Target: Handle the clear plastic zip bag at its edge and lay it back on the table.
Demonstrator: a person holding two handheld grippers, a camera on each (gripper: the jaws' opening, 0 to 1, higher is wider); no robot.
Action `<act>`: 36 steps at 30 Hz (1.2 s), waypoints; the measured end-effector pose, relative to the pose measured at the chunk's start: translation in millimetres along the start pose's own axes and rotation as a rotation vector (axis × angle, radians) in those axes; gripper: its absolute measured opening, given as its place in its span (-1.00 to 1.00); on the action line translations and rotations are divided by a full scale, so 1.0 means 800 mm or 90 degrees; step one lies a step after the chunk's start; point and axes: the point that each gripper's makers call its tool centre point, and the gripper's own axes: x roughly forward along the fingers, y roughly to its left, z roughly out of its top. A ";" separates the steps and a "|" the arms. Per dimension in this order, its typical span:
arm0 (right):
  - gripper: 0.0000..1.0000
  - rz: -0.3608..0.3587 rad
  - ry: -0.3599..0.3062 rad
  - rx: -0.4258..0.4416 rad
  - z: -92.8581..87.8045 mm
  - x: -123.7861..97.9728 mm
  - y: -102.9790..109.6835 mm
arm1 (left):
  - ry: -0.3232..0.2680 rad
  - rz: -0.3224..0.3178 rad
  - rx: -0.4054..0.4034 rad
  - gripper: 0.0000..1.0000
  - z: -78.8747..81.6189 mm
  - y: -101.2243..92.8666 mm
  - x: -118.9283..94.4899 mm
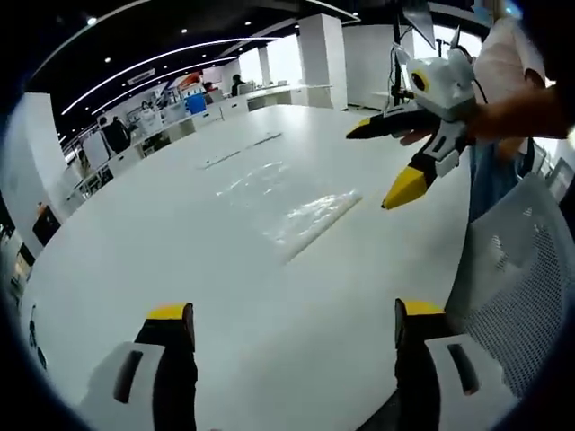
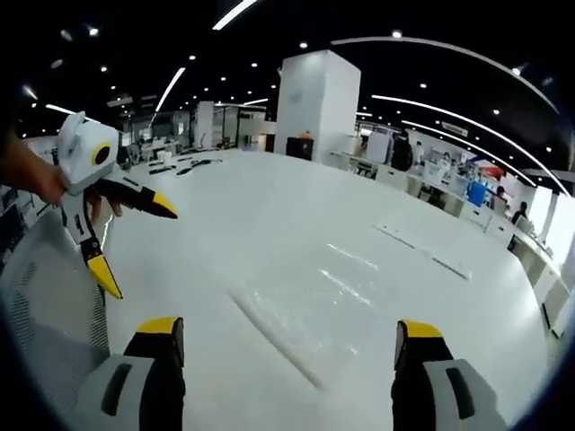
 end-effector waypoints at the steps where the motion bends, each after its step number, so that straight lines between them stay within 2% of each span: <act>1: 0.98 -0.002 -0.002 0.004 0.000 -0.002 0.000 | -0.002 0.001 0.001 0.89 0.002 -0.004 -0.003; 10: 0.99 -0.013 -0.020 0.028 0.001 -0.018 0.008 | -0.035 0.003 -0.029 0.98 0.006 -0.009 -0.008; 15: 0.99 -0.026 -0.046 0.049 0.002 -0.035 0.014 | -0.056 0.000 -0.037 0.98 0.012 -0.019 -0.016; 17: 0.99 -0.031 -0.049 0.058 0.002 -0.039 0.017 | -0.061 0.006 -0.030 0.98 0.014 -0.019 -0.019; 19: 0.99 -0.039 -0.088 0.083 0.012 -0.051 0.021 | -0.073 0.010 -0.029 0.97 0.021 -0.020 -0.024; 26: 0.99 -0.053 -0.099 0.101 0.012 -0.076 0.030 | -0.115 0.024 -0.047 0.96 0.033 -0.018 -0.037; 30: 0.99 -0.067 -0.116 0.114 0.015 -0.089 0.027 | -0.135 0.034 -0.070 0.94 0.035 -0.020 -0.046; 31: 0.99 -0.071 -0.125 0.117 0.017 -0.094 0.027 | -0.148 0.040 -0.075 0.94 0.033 -0.012 -0.047; 33: 0.99 -0.077 -0.133 0.121 0.019 -0.101 0.027 | -0.163 0.046 -0.082 0.93 0.041 -0.017 -0.057; 36: 0.99 -0.084 -0.139 0.114 0.020 -0.109 0.029 | -0.157 0.054 -0.085 0.90 0.033 -0.012 -0.061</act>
